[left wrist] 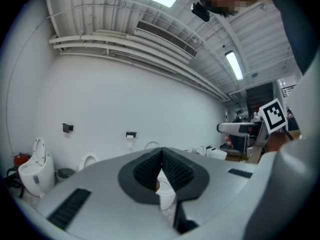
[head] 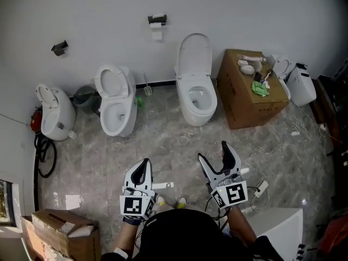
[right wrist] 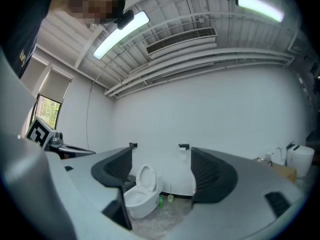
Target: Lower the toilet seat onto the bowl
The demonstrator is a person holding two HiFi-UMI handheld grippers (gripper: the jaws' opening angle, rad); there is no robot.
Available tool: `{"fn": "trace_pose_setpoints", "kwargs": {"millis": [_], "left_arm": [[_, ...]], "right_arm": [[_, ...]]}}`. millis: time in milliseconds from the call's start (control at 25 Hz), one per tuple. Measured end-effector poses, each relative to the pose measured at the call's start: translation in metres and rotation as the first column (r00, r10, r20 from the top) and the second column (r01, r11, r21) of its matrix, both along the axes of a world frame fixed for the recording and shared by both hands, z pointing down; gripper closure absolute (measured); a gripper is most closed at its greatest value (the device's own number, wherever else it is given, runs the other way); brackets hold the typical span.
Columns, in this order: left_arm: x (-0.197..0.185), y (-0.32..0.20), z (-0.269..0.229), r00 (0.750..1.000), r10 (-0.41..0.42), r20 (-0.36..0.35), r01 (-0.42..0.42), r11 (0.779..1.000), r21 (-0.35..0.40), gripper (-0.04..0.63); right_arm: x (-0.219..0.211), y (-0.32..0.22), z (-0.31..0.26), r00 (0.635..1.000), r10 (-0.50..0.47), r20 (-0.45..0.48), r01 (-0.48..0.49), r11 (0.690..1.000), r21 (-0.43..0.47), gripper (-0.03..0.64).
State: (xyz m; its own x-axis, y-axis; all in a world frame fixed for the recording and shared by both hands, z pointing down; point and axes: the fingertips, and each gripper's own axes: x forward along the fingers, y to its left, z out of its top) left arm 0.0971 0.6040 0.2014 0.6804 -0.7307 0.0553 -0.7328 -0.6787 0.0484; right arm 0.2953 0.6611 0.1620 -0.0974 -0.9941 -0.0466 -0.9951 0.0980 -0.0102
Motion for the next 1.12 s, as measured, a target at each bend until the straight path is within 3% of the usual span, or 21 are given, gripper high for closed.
{"fn": "trace_pose_setpoints", "kwargs": {"millis": [600, 800, 1120], "left_arm": [[-0.023, -0.02, 0.02, 0.988, -0.145, 0.057, 0.147, 0.989, -0.035, 0.584], [-0.028, -0.056, 0.028, 0.985, -0.161, 0.065, 0.165, 0.985, -0.047, 0.584], [-0.017, -0.15, 0.033, 0.992, -0.121, 0.044, 0.123, 0.992, -0.042, 0.584]], "right_arm": [[-0.005, -0.027, 0.031, 0.991, -0.132, 0.018, 0.133, 0.989, -0.058, 0.252], [-0.013, -0.062, 0.04, 0.987, -0.159, 0.014, 0.159, 0.984, -0.077, 0.252], [-0.007, -0.149, 0.04, 0.992, -0.127, -0.001, 0.126, 0.989, -0.079, 0.253]]}}
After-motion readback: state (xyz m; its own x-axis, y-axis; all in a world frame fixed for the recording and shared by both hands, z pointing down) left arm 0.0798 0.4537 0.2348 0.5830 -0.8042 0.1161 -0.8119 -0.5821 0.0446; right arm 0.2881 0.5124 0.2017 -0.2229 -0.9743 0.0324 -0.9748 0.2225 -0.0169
